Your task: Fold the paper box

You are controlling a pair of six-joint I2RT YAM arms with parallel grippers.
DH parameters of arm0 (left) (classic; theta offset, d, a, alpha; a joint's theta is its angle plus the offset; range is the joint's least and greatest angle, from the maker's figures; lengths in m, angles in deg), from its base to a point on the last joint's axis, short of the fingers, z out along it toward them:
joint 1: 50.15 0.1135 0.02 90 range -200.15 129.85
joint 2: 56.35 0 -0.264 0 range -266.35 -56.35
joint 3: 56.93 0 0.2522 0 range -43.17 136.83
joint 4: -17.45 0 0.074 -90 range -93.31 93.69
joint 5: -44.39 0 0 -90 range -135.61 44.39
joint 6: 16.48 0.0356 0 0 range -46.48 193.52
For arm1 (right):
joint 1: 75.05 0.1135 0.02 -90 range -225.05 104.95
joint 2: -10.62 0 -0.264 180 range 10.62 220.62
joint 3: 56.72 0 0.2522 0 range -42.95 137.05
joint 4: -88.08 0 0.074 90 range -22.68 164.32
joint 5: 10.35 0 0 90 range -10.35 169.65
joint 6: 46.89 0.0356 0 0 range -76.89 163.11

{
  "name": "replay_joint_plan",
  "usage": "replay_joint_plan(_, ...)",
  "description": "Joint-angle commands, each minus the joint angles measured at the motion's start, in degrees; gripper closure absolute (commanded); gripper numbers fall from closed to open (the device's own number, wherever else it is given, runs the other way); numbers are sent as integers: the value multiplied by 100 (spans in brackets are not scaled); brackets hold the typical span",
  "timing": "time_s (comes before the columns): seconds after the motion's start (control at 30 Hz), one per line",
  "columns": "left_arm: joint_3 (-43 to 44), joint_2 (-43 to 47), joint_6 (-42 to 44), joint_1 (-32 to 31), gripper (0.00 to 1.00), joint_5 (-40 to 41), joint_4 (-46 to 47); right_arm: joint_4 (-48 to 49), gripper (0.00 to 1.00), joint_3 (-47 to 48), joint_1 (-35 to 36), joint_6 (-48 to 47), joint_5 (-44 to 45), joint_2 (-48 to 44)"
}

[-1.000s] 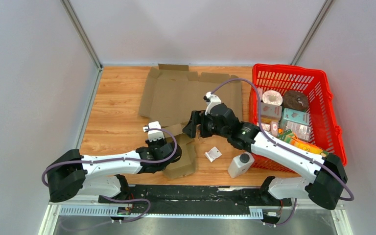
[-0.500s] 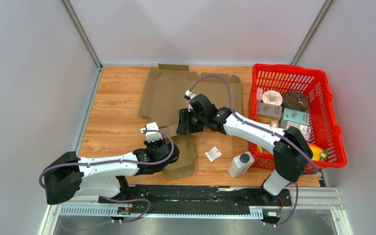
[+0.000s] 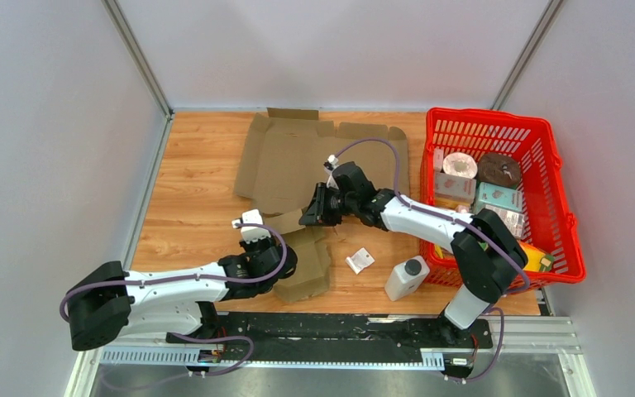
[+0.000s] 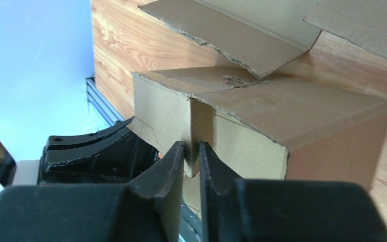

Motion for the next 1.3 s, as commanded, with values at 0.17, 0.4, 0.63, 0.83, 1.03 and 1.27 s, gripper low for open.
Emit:
replay_joint_plan(0.17,-168,187,60,-30,100,-153,192,1288,100,-496,-57,432,-13,-320)
replay_joint_plan(0.4,-168,214,59,-39,100,-170,184,246,62,-514,-40,-682,628,-855)
replay_joint_plan(0.63,-186,170,42,-31,100,-153,219,-812,68,-488,803,-1932,2989,-1270)
replay_joint_plan(0.83,-125,126,25,-39,100,-153,184,-1217,100,-5,1296,-2083,4240,-445)
replay_joint_plan(1.03,-124,100,7,-30,100,-135,175,-1498,100,259,1595,-2100,5305,119)
replay_joint_plan(1.27,-107,38,16,-39,100,-118,201,-1332,100,189,1622,-2127,5306,348)
